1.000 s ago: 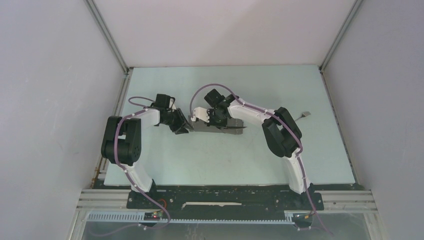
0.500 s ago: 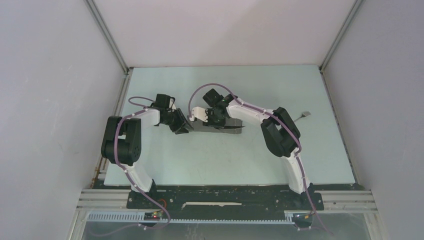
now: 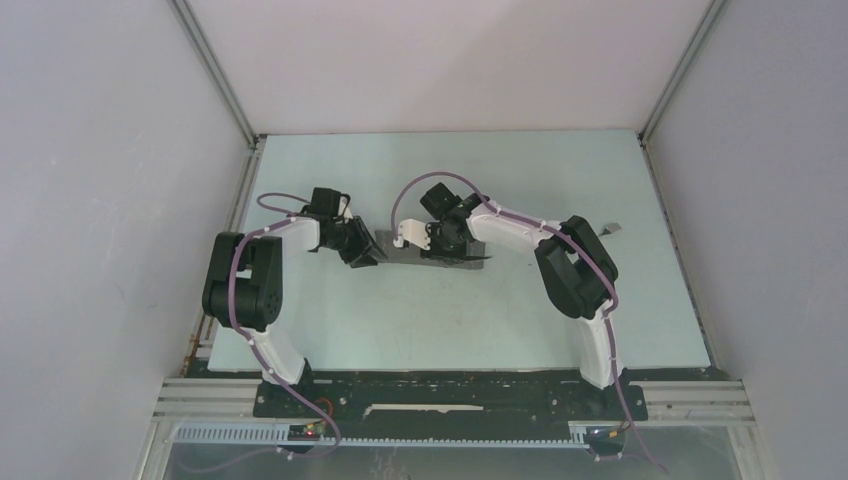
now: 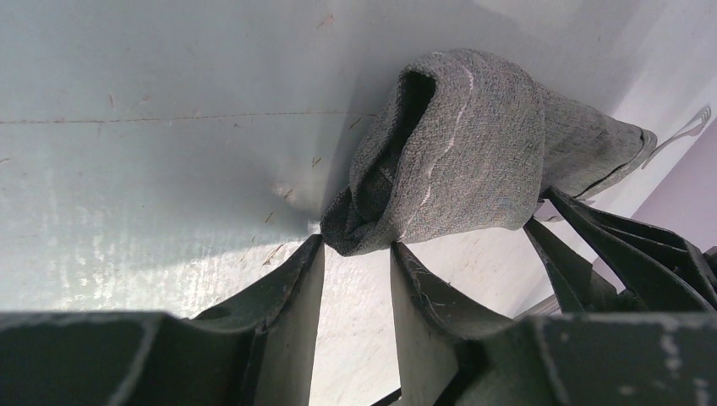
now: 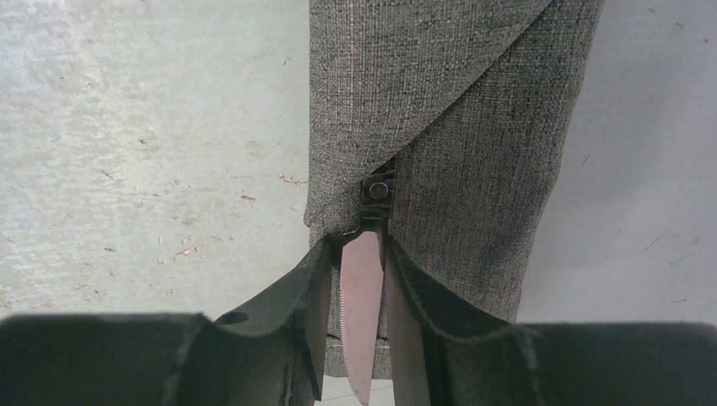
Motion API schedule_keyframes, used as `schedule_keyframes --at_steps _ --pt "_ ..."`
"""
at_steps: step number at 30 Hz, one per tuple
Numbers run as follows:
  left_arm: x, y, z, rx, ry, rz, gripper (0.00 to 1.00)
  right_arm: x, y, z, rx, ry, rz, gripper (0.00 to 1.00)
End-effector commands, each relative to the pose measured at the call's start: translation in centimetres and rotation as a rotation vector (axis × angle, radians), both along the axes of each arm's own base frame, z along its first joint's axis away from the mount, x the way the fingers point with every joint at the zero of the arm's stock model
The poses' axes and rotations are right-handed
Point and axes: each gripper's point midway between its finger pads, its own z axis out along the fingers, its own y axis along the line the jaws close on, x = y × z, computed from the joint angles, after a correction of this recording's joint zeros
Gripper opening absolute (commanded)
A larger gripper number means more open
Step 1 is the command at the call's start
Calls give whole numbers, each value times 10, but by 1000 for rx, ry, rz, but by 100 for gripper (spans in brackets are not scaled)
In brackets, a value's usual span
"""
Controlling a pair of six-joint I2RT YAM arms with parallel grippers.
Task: Fold the napkin into a case and place the utensils inside
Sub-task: Insert the knife into the folded napkin.
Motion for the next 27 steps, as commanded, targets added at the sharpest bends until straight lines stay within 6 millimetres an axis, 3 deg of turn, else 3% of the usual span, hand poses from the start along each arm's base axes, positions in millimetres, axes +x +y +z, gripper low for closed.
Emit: schedule_keyframes --at_steps 1,6,11,16,21,27 --pt "13 -4 11 -20 -54 -14 39 4 -2 21 33 -34 -2 33" --pt "14 -5 12 -25 -55 -15 39 6 5 23 38 -33 13 20" --pt "13 -5 11 -28 -51 -17 39 7 14 29 49 -42 32 15" --pt "13 -6 11 -32 -54 -18 39 7 19 30 56 -43 38 30" --pt "13 -7 13 -37 -57 -19 39 9 23 29 66 -39 36 37" --pt "13 -7 13 -39 -57 -19 39 11 26 24 62 -26 43 34"
